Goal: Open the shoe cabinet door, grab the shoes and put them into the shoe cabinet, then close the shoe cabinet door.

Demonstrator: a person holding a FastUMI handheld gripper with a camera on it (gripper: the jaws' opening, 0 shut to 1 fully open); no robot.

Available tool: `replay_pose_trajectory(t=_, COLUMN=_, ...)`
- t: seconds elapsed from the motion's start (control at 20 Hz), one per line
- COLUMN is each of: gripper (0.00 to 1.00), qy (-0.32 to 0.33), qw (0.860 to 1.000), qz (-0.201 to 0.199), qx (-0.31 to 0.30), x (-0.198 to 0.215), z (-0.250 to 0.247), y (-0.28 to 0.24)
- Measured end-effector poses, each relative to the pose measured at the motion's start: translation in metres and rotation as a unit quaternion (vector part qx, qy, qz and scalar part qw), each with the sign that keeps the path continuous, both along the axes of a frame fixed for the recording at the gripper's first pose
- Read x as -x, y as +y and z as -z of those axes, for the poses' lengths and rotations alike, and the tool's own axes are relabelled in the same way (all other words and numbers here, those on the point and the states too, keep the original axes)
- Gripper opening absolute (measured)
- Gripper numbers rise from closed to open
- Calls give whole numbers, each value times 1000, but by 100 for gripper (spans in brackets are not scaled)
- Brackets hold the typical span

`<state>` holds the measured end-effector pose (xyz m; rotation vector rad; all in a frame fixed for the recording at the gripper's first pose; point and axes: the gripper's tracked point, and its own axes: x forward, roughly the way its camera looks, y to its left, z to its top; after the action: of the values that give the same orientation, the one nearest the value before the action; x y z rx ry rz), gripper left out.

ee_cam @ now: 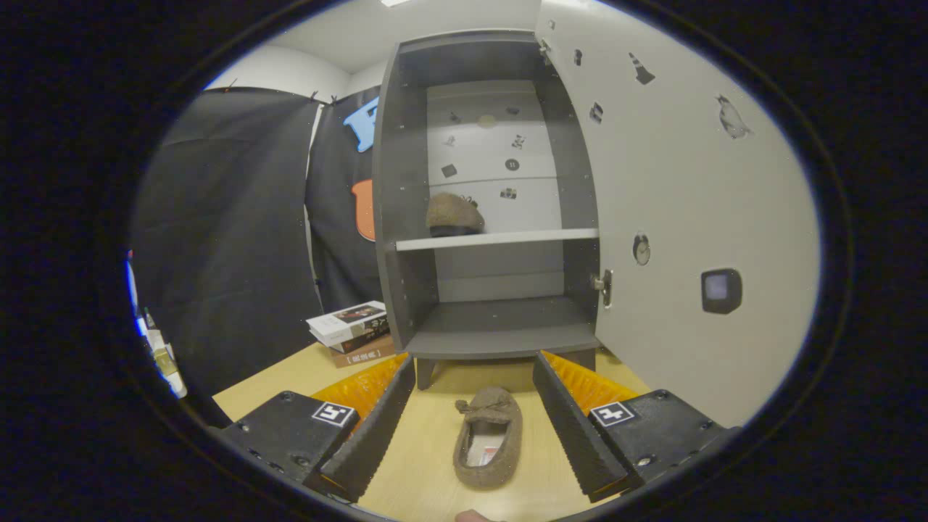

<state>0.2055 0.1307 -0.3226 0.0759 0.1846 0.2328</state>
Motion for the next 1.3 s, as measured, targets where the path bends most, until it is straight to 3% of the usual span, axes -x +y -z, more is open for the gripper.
replay_pose_trajectory(t=0.15, gripper=100, qy=39, qw=999, qz=-4, qx=-4, x=-14, z=41, y=17)
replay_pose_trajectory(t=0.5, gripper=95, qy=115, qw=992, qz=2, qx=50, x=-31, z=122, y=33)
replay_pose_trajectory(t=0.6, gripper=88, qy=138, qw=988, qz=20, qx=63, x=-38, z=137, y=31)
replay_pose_trajectory(t=0.65, gripper=79, qy=153, qw=986, qz=20, qx=66, x=-42, z=145, y=33)
replay_pose_trajectory(t=0.85, gripper=60, qy=187, qw=978, qz=17, qx=90, x=-60, z=165, y=39)
replay_pose_trajectory(t=0.9, gripper=53, qy=188, qw=978, qz=19, qx=92, x=-64, z=169, y=39)
replay_pose_trajectory(t=1.05, gripper=18, qy=189, qw=979, qz=19, qx=70, x=-71, z=173, y=36)
replay_pose_trajectory(t=1.15, gripper=10, qy=185, qw=981, qz=6, qx=58, x=-66, z=170, y=37)
replay_pose_trajectory(t=1.3, gripper=8, qy=160, qw=986, qz=-3, qx=49, x=-54, z=154, y=33)
